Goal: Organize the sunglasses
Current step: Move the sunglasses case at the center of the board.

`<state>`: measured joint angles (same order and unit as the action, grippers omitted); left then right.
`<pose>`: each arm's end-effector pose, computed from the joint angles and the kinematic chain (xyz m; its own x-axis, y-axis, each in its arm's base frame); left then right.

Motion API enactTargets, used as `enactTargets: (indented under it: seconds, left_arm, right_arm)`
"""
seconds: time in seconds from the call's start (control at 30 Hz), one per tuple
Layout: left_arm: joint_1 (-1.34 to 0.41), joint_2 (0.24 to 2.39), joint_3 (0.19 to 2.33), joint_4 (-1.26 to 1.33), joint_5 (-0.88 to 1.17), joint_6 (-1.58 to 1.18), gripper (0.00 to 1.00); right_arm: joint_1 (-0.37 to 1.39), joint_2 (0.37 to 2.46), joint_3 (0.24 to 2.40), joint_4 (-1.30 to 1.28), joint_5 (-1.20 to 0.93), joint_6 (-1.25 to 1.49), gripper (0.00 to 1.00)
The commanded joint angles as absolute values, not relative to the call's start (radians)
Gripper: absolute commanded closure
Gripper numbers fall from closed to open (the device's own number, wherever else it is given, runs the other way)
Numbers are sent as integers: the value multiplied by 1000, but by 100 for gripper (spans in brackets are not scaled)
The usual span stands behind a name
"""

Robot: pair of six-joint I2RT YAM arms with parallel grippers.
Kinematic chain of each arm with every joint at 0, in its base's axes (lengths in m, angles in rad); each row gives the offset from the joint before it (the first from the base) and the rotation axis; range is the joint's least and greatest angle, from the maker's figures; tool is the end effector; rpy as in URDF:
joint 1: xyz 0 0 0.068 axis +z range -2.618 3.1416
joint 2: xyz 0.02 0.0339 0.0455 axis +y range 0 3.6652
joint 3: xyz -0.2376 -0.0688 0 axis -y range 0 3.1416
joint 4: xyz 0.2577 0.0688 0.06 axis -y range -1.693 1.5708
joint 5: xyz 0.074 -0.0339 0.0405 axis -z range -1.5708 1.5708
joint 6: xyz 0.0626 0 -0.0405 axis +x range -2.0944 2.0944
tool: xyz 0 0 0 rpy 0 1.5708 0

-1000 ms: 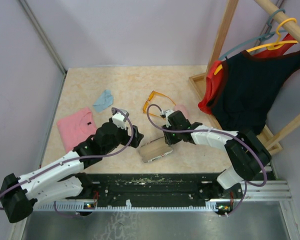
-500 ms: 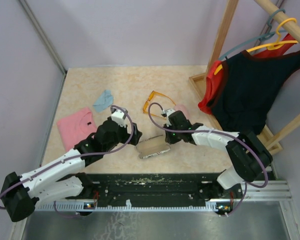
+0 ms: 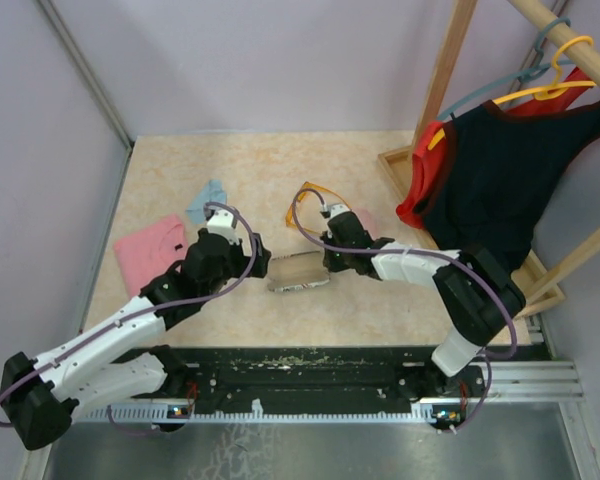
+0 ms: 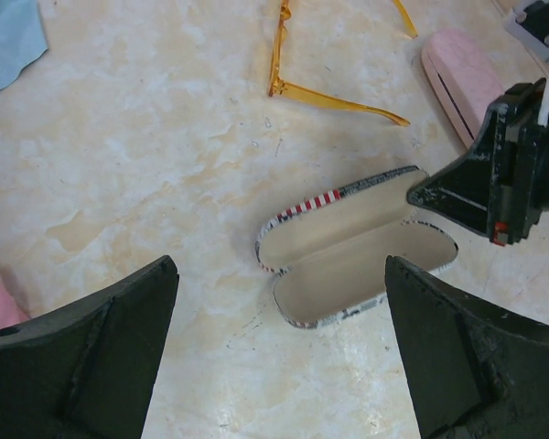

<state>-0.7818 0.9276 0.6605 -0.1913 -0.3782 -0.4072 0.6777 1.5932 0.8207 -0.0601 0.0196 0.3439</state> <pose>0.2011 -0.1671 0.2350 -0.4546 -0.0673 -0.8881 0.2611 0.9433 -0.2051 0.2685 0.2145 0.1131 -0.7504 -0.1712 -0.6384 -0.3862 0.8974 0.2132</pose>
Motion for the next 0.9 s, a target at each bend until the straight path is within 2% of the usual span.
enactTargets:
  seconds: [0.0, 0.53, 0.8, 0.87]
  left_arm:
    - [-771, 898, 693, -226, -405, -402, 1]
    - [-761, 872, 687, -236, -406, -393, 1]
    - [-759, 873, 684, -234, -406, -389, 1]
    - [-758, 874, 684, -232, -406, -386, 1]
  right_arm:
    - [675, 1662, 936, 64, 104, 361, 100]
    - [650, 1844, 1060, 141, 237, 289, 100]
    - [602, 1868, 1070, 144, 193, 254, 100]
    - [600, 1868, 1069, 149, 178, 245, 95]
